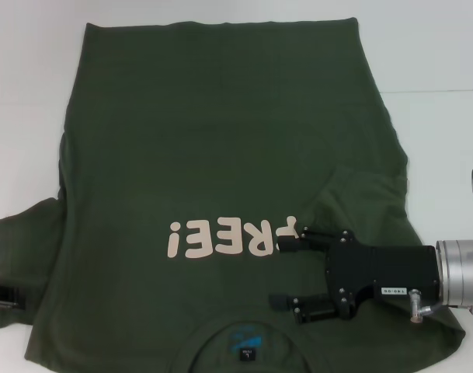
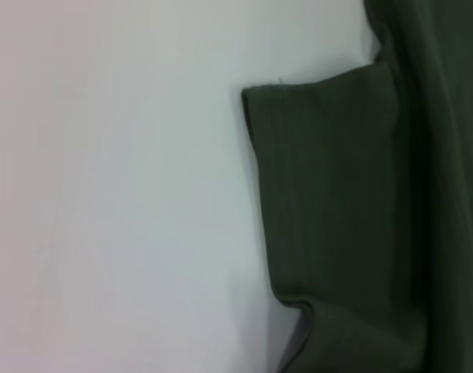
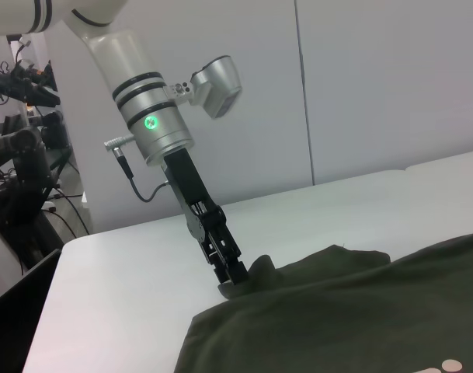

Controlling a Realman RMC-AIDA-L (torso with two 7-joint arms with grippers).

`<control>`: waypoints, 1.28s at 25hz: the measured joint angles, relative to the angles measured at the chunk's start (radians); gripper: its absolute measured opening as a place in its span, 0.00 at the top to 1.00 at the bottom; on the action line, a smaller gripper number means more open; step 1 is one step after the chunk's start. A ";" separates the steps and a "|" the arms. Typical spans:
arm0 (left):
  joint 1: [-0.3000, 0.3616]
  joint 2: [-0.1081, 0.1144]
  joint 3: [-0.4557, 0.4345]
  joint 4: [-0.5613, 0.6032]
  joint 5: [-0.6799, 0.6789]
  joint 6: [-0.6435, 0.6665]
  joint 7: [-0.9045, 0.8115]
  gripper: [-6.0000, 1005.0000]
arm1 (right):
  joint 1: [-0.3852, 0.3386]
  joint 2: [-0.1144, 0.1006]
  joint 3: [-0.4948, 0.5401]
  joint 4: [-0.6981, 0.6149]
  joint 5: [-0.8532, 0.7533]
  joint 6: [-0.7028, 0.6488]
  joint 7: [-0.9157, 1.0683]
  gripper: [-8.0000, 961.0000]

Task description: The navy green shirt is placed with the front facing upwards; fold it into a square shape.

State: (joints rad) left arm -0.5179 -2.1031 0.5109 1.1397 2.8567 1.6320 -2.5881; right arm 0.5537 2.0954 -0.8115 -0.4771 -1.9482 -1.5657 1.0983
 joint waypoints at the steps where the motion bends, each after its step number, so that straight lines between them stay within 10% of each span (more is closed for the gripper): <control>1: 0.001 0.000 0.001 0.000 0.000 -0.002 0.000 0.19 | 0.000 0.000 0.000 0.000 0.000 0.000 0.000 0.02; 32: -0.007 -0.005 0.016 -0.014 0.001 0.006 -0.001 0.19 | -0.001 0.000 0.000 0.000 0.000 0.003 0.000 0.02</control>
State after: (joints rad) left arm -0.5252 -2.1077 0.5273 1.1259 2.8577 1.6377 -2.5894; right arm 0.5522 2.0954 -0.8114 -0.4771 -1.9482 -1.5631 1.0983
